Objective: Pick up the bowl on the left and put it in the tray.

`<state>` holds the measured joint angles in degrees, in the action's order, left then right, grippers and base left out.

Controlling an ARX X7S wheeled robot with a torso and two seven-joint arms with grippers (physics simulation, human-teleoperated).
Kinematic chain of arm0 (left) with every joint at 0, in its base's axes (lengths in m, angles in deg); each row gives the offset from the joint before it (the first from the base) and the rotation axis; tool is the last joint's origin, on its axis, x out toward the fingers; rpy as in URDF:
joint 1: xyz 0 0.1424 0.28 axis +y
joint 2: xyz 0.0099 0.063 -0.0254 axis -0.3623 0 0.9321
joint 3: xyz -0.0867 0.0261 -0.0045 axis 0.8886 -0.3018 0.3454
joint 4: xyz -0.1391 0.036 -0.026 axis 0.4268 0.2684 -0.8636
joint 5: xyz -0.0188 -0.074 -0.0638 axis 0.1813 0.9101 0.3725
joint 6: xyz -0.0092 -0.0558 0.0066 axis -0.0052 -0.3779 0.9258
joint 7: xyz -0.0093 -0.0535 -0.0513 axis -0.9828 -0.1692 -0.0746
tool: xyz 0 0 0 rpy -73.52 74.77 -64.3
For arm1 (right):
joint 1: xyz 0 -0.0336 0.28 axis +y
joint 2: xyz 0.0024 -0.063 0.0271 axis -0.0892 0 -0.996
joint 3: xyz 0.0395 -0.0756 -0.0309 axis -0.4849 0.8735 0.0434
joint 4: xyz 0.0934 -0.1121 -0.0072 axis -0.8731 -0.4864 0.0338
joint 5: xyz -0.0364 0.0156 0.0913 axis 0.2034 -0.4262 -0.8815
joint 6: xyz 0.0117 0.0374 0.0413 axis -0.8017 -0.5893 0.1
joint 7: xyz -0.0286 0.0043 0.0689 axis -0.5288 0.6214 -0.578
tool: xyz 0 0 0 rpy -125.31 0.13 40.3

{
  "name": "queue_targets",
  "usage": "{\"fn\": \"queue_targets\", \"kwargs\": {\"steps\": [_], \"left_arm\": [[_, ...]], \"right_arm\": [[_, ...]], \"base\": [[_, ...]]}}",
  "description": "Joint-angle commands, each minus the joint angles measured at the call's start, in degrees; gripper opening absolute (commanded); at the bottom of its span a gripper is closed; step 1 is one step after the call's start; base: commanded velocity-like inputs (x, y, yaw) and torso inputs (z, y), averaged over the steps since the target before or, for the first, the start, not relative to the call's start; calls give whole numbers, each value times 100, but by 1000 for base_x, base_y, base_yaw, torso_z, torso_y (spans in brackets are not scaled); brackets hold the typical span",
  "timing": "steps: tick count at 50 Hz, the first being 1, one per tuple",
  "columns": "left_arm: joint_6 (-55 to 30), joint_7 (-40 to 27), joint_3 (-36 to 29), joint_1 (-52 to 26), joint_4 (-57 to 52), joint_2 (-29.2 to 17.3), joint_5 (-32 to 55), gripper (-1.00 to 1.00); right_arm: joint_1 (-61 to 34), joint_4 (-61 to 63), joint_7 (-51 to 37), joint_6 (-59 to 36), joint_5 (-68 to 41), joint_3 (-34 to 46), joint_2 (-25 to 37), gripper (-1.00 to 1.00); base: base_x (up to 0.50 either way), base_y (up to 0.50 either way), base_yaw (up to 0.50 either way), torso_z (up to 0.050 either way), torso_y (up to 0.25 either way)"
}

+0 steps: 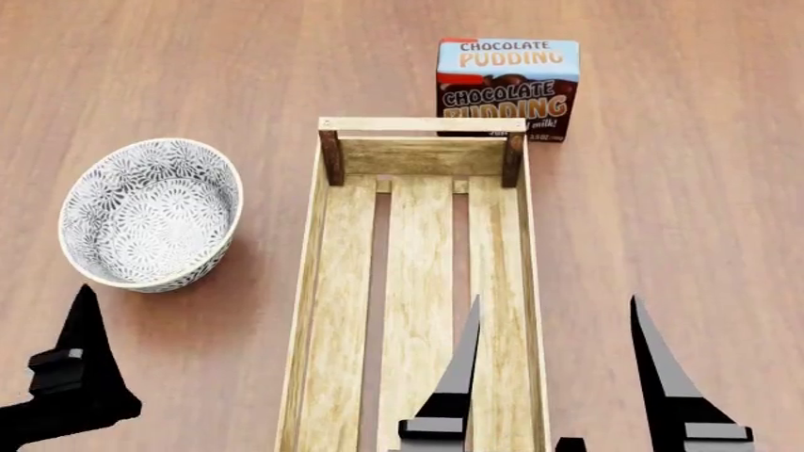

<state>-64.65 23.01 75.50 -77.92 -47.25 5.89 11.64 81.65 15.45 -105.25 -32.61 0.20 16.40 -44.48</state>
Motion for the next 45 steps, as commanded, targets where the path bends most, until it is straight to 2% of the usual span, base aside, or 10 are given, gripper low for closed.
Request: {"fn": "queue_targets", "kwargs": {"steps": [1, 4, 12, 21, 28, 45], "left_arm": [[-886, -669, 736, -1130, 447, 482, 1122, 100], [-1155, -972, 824, -1511, 581, 532, 1361, 100], [-1146, -1029, 898, -2077, 1381, 693, 1602, 100], [-1252, -1469, 1132, -2748, 2245, 881, 1947, 100], [-881, -1189, 918, -2997, 3017, 821, 1610, 100], [-714, -1182, 762, -3293, 4021, 874, 1668, 100]], "right_arm": [[18, -49, 186, 68, -26, -77, -76, 100], [18, -65, 176, 76, -26, -67, -65, 100], [1, -95, 154, 95, -52, -49, -48, 100], [-7, -144, 136, 126, -62, 2, -29, 100], [-15, -111, 115, 99, -84, 22, -7, 100], [-32, -104, 63, 99, -135, 35, 43, 100]], "base": [[0, 0, 0, 0, 0], [0, 0, 0, 0, 0], [0, 0, 0, 0, 0], [0, 0, 0, 0, 0], [0, 0, 0, 0, 0], [0, 0, 0, 0, 0]]}}
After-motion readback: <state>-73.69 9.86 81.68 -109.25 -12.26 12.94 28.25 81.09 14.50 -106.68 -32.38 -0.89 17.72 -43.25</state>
